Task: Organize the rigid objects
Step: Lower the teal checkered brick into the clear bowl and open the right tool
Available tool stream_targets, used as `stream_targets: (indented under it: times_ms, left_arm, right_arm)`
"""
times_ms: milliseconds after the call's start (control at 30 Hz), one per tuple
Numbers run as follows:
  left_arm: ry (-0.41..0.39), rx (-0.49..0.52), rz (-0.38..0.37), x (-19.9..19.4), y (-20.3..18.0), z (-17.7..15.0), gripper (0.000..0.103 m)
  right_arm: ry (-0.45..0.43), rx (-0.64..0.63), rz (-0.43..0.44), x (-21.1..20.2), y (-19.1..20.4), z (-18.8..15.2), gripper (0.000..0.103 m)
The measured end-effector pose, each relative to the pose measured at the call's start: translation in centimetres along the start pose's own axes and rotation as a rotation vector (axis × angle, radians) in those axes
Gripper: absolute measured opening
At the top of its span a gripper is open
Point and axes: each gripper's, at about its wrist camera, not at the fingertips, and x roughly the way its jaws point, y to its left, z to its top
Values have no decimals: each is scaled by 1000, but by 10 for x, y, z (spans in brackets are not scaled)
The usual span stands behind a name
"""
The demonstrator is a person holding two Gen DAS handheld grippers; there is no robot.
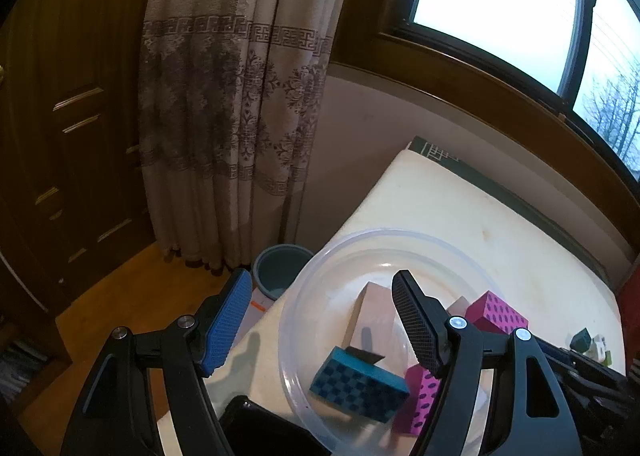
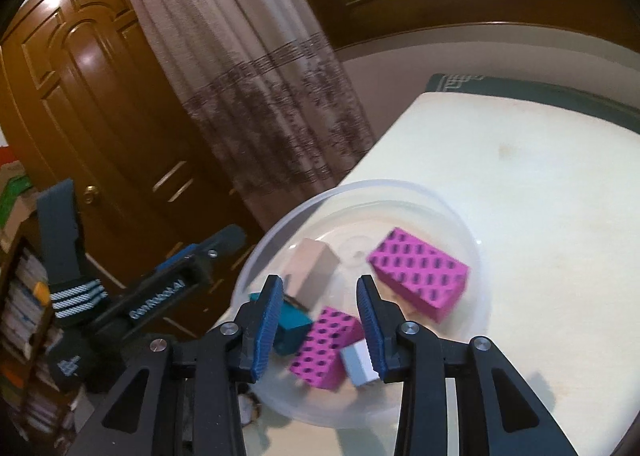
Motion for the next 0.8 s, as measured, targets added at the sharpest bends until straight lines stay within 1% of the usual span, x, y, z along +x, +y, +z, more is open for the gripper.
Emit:
stream_targets:
  times_ms: [100,200,400,633,800]
  left_arm:
    - [1,2,0,-1,-1,0,74]
    - [1,2,-1,-1,-1,0,74]
    - [7,20,-9,2,-11,1,74]
    - [8,42,-20,0,-20,-3,74]
    - [11,53,-27,-1,-26,-5,74]
  right_arm:
    - [-8,-1,-27,-4,-3,-5,42]
    - [-23,-5,-61,-9,-5,-12,49]
    - [-68,-9,-124,-21,-8,-19,55]
    - [-94,39,-155,-36,-24,-25,61]
    - [-99,80,-178,-42,-37,-30,63]
